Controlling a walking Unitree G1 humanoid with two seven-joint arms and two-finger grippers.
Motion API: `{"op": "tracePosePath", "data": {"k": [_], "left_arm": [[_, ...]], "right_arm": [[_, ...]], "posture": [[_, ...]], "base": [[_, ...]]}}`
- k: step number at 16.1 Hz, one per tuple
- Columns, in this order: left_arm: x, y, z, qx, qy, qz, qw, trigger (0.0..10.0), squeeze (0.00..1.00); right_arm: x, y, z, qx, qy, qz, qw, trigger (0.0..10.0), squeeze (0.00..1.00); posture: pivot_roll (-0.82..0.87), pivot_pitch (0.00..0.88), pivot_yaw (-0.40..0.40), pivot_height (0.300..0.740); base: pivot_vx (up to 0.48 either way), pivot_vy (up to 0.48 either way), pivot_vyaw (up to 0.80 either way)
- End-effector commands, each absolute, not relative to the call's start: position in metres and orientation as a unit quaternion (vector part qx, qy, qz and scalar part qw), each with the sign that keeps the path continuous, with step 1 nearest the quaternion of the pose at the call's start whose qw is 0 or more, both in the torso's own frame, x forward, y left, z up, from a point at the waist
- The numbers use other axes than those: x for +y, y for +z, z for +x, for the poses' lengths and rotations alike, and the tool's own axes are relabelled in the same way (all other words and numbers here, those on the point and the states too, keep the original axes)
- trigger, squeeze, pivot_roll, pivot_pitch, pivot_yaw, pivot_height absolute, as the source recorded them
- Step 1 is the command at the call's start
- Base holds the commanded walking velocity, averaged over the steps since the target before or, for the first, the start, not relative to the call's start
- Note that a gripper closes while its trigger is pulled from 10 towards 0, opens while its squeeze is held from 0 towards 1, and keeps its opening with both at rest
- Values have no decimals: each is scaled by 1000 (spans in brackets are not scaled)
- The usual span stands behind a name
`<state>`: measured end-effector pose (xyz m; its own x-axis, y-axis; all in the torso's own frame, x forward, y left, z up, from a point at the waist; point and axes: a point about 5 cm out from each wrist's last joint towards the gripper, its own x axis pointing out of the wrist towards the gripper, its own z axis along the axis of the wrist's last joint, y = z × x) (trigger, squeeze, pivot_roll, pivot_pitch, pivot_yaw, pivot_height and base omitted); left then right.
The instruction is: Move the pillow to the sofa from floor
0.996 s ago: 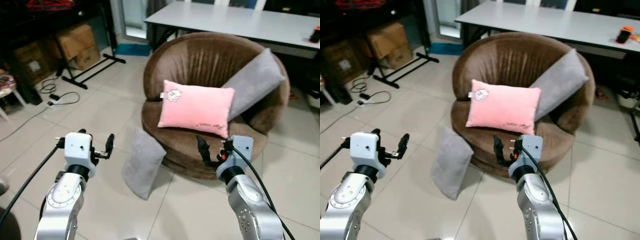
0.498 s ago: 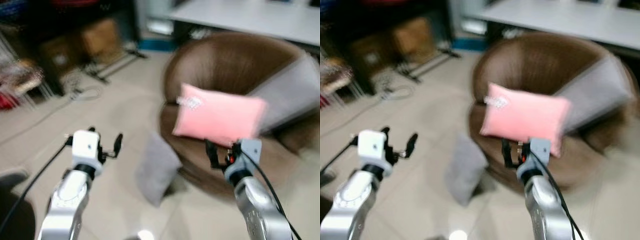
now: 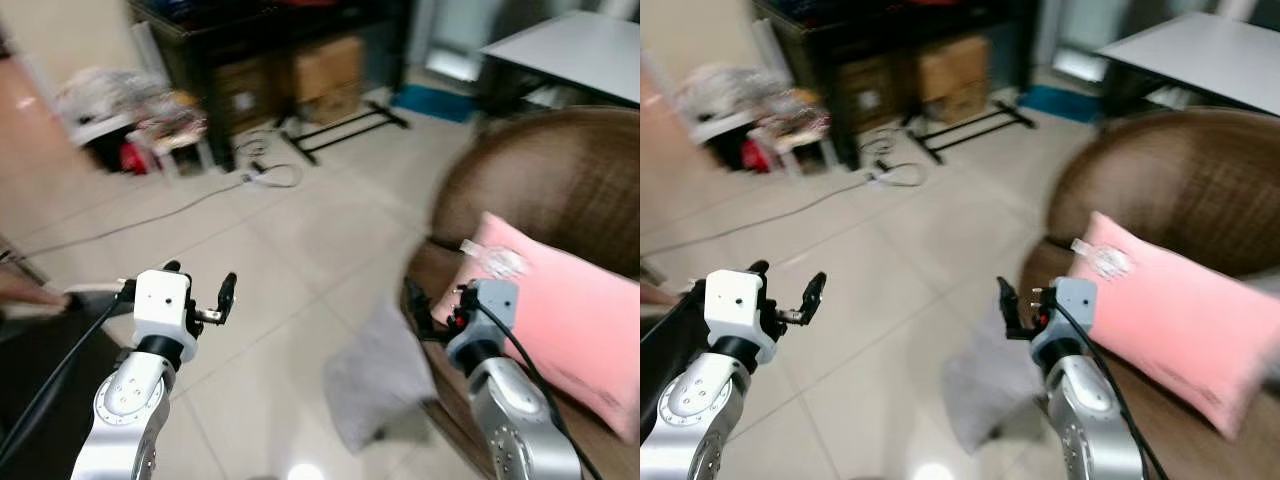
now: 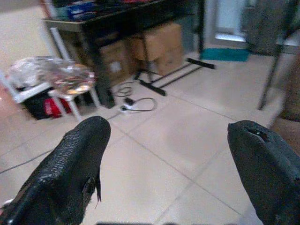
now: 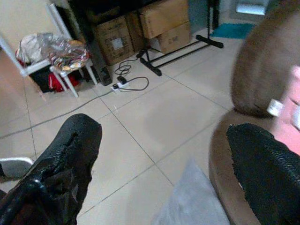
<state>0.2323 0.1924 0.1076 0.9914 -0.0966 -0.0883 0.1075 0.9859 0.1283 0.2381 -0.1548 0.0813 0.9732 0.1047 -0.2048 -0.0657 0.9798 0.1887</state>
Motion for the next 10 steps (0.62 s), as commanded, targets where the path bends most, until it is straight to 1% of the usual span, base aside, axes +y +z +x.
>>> {"op": "tracePosePath", "data": {"k": [1,4,6,10], "left_arm": [[197,108,231,43,-44,79,995,10000,341],[200,112,236,19,-21,85,996,10000,322],[201,113,238,12,-20,84,996,10000,322],[202,115,240,5,-16,93,996,10000,314]], "right_arm": [[-153,80,237,109,37,89,989,10000,0],[-166,81,241,96,-18,105,990,10000,0],[-169,83,242,85,-34,123,988,10000,0],[-170,85,242,76,-45,139,986,10000,0]], "posture": [[-51,61,40,740],[-49,60,35,740],[-51,59,40,740],[-57,59,50,701]], "base": [[0,0,0],[0,0,0],[0,0,0],[0,0,0]]}}
